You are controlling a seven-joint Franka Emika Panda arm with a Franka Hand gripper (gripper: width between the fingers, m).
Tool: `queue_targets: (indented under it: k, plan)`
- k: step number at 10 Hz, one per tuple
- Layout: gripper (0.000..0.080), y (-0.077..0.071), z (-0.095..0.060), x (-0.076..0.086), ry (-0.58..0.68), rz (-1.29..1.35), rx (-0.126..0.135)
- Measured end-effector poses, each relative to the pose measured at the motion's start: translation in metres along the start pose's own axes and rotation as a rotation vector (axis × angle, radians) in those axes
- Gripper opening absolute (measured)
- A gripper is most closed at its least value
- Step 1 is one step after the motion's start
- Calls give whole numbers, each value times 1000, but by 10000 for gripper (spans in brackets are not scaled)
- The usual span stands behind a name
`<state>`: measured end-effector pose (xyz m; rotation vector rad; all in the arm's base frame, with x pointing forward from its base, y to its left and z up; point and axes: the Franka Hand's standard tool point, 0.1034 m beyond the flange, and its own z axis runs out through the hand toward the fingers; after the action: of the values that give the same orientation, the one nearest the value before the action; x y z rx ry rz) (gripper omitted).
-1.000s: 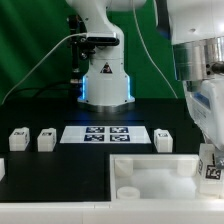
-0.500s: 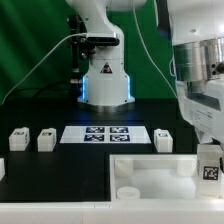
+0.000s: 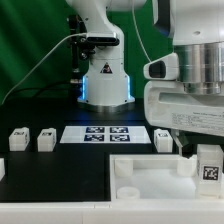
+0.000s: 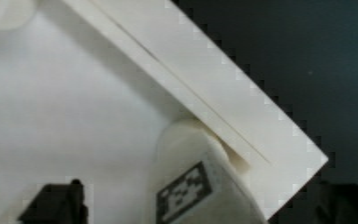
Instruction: Assemble one leg
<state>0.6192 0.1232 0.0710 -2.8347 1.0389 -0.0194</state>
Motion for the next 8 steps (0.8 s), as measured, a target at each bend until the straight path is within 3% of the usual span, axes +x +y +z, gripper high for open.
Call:
queue_targets:
  k: [1,2,4,5,7,8]
  plan:
    - [649,0,0,0,0,-69,-2]
    - [649,-1,-2,1,9,-252,-40]
    - [649,-6,-3,9,30,-555,-78]
    - [649,-7,-2,7,27,-464,-65]
    - [425,-7,-2,7,27,-427,-63]
    - [425,-8,-2,5,27,-308,-56]
